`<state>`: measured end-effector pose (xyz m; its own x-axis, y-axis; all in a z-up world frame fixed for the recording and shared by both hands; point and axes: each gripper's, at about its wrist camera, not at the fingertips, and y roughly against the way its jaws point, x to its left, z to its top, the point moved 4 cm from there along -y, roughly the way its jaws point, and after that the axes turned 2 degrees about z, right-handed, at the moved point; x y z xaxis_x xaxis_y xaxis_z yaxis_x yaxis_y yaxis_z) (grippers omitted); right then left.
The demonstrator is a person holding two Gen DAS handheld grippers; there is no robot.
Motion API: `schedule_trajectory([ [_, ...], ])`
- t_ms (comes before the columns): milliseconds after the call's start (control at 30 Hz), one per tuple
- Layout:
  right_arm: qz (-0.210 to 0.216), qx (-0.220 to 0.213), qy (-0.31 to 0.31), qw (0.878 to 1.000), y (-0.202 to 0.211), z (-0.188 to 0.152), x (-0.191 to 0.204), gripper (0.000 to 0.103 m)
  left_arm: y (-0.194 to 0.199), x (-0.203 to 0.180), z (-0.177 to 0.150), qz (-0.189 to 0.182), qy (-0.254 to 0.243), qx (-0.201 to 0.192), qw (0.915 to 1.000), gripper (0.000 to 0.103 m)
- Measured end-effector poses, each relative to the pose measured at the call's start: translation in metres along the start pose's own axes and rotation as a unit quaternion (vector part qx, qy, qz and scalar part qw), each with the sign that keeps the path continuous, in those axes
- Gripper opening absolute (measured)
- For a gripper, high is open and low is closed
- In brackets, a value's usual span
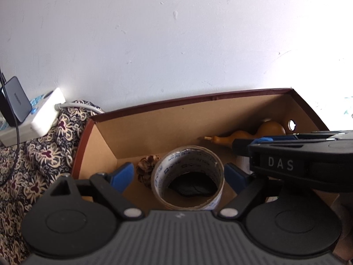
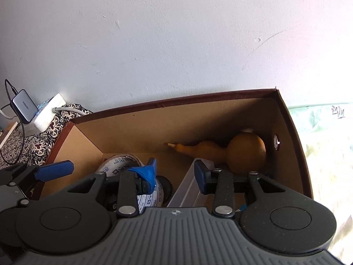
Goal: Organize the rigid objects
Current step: 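Lower the tape roll into the brown box beside the pine cone, then open the right gripper and withdraw it from the box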
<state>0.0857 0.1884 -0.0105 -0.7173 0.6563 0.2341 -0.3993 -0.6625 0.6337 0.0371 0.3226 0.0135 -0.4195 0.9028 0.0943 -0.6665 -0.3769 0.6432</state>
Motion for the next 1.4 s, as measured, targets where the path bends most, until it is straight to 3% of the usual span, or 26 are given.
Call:
schedule_trajectory([
  [533,0.020,-0.028,0.008,0.999,0.067,-0.003,-0.022,0.022,0.039,-0.016,-0.001,0.025,-0.004,-0.023,0.9994,0.088],
  [667,0.025,-0.038,0.019,0.999,0.084,-0.006,-0.025,0.022,0.061,-0.023,-0.002,0.044,-0.019,-0.017,0.9987,0.088],
  [867,0.032,-0.055,0.027,0.998,0.109,-0.013,-0.035,0.023,0.089,-0.040,-0.008,0.040,-0.019,-0.008,0.9990,0.088],
  [1200,0.035,-0.066,0.031,0.997,0.141,-0.036,-0.056,0.024,0.118,-0.080,-0.031,0.065,-0.021,0.004,0.9977,0.088],
  [1400,0.026,-0.064,0.023,0.997,0.154,-0.052,-0.077,0.025,0.122,-0.110,-0.049,0.048,0.003,0.023,0.9986,0.089],
])
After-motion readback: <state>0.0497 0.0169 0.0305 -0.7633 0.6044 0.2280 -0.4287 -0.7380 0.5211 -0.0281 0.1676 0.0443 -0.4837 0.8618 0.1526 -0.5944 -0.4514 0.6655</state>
